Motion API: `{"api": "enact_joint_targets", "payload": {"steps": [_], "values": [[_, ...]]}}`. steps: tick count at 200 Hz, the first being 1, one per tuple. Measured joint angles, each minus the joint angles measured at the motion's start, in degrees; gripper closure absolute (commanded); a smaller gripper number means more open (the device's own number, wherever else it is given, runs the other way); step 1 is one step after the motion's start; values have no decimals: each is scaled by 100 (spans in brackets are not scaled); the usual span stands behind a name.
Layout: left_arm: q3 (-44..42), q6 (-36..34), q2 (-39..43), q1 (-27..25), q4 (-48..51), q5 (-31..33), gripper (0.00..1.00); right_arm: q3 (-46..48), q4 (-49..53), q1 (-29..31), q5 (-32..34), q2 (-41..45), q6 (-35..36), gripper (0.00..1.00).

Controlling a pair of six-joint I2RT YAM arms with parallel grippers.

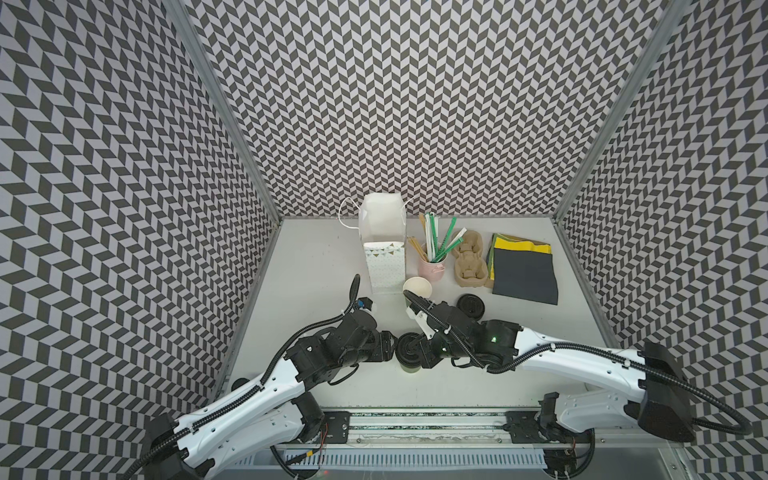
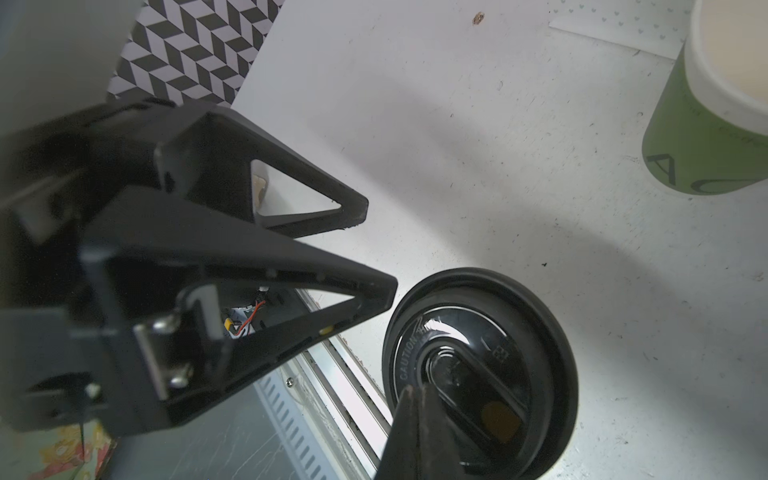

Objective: Pack the takeout coffee

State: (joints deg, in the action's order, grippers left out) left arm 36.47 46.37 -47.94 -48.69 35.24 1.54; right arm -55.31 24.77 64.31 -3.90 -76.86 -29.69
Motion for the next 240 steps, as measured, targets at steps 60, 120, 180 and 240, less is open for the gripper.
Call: {"api": "enact_joint_targets", "payload": {"steps": [60,120,180,240], "values": [[-278,0,-15,407,-669,-385,31,2,-114,0,92,-151,116,100],[-527,0,-271,411,-1113,-636,35,111,-260,0,199,-269,168,100],[-680,22,-352,514,-1405,-671,39,326,-728,0,186,-267,160,100],[-1008,177,-302,535,-1980,-787,46,428,-918,0,195,-256,122,100]]}}
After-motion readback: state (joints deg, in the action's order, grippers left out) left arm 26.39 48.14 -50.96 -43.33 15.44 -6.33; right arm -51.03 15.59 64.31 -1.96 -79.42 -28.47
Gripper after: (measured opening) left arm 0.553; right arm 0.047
